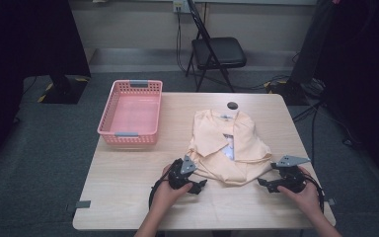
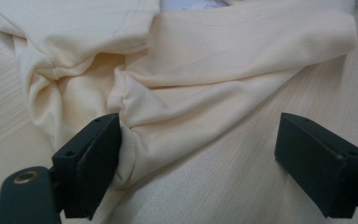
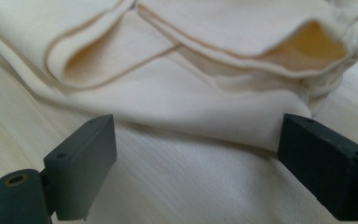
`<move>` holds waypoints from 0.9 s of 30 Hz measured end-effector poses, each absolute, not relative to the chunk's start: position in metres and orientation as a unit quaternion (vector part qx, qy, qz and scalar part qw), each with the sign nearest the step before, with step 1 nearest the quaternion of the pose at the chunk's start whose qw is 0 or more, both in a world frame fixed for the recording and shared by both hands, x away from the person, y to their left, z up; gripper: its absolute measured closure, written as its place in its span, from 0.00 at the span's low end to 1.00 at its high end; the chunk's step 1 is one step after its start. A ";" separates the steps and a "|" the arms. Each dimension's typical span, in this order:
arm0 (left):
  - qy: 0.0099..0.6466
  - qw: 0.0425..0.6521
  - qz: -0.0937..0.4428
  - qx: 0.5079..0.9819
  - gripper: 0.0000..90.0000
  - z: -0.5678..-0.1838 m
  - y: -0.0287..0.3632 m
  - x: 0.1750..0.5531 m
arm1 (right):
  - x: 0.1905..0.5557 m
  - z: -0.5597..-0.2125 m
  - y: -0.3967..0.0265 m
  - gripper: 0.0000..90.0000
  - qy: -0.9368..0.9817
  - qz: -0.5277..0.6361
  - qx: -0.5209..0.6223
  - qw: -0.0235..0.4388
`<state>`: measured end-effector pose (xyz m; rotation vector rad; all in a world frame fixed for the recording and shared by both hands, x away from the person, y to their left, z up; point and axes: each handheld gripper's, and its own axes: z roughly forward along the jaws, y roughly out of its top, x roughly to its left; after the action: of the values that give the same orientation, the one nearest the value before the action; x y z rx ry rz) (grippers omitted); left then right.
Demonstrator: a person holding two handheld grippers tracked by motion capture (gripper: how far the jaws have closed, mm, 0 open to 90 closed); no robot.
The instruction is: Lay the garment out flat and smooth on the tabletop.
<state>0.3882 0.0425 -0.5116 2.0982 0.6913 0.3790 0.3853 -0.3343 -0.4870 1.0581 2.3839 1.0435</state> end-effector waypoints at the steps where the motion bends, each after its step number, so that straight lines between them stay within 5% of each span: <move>1: 0.278 0.435 0.152 0.843 0.16 -0.512 0.043 0.388 | 0.386 -0.484 -0.333 0.13 0.836 0.370 0.370 0.167; 14: 0.278 0.436 0.150 0.843 0.16 -0.512 0.043 0.389 | 0.421 -0.466 -0.294 0.23 0.836 0.399 0.342 0.158; 21: 0.278 0.435 0.151 0.843 0.16 -0.512 0.043 0.389 | 0.437 -0.474 -0.275 0.51 0.849 0.386 0.324 0.157; 27: 0.278 0.435 0.151 0.843 0.16 -0.512 0.043 0.389 | 0.444 -0.480 -0.265 0.66 0.853 0.389 0.317 0.142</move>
<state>0.3885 0.0426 -0.5117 2.0983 0.6908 0.3750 0.4436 -0.2653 -0.4803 0.9161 2.4623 1.1227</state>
